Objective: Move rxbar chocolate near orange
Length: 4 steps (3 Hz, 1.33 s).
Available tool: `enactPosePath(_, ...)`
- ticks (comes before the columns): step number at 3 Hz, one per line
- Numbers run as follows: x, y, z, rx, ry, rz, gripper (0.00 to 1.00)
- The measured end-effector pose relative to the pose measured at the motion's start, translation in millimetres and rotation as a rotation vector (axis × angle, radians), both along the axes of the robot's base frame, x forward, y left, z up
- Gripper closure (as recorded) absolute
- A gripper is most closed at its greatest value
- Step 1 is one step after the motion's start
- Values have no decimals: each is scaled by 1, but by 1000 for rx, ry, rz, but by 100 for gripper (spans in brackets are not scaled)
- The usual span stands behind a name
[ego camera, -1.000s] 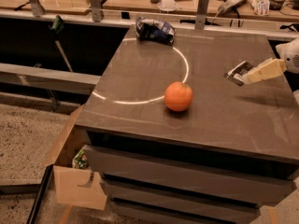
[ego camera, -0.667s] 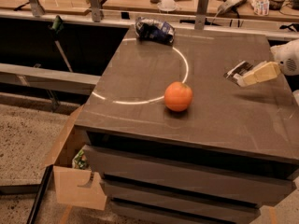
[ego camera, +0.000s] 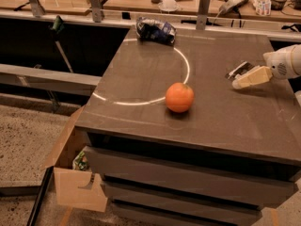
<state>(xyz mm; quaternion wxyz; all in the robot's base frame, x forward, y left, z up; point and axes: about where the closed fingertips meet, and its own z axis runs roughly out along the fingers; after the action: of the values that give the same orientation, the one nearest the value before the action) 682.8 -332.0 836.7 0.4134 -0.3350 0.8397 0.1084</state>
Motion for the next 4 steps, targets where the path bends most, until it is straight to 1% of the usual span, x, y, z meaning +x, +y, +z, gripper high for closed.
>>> enactPosePath(1, 8, 4, -9, 26, 16, -4, 23)
enactPosePath(2, 5, 3, -16, 27, 37, 0, 53)
enactPosePath(4, 5, 3, -7, 27, 37, 0, 99)
